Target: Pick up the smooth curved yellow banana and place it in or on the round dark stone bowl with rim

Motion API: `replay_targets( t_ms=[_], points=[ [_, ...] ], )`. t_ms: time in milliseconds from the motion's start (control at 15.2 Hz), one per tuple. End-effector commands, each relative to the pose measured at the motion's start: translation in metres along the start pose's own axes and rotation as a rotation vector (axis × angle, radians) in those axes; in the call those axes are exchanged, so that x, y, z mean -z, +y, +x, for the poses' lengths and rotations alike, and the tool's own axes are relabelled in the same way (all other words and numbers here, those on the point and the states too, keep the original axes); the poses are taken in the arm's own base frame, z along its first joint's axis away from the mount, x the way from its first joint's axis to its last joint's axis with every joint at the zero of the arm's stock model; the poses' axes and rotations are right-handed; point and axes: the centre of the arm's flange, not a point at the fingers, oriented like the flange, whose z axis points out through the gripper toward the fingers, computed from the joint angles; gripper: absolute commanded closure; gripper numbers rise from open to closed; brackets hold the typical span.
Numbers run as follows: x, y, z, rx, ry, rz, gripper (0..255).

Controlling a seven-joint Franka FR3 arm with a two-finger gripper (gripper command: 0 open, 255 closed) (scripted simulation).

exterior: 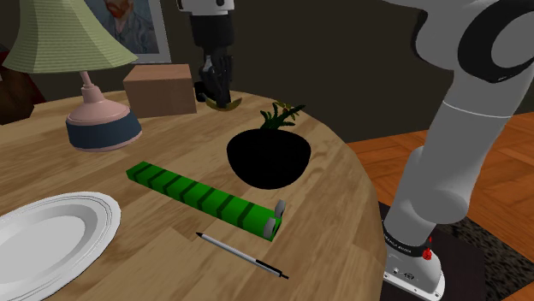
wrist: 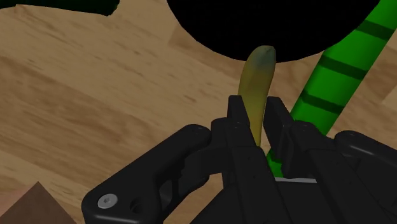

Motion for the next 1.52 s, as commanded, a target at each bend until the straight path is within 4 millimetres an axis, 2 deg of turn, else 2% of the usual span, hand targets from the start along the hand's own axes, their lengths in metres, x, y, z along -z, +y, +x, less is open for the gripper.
replay_targets(
  t_ms=[0, 396, 1254, 1452],
  points=[
    [-0.004, -0.004, -0.028, -0.002, -0.001, 0.001, 255],
    [-0.006, -0.015, -0.11, -0.002, -0.001, 0.001, 255],
    [-0.074, -0.019, -0.107, -0.002, -0.001, 0.001, 255],
    [-0.078, -0.019, -0.107, -0.002, -0.001, 0.001, 255]
  ],
)
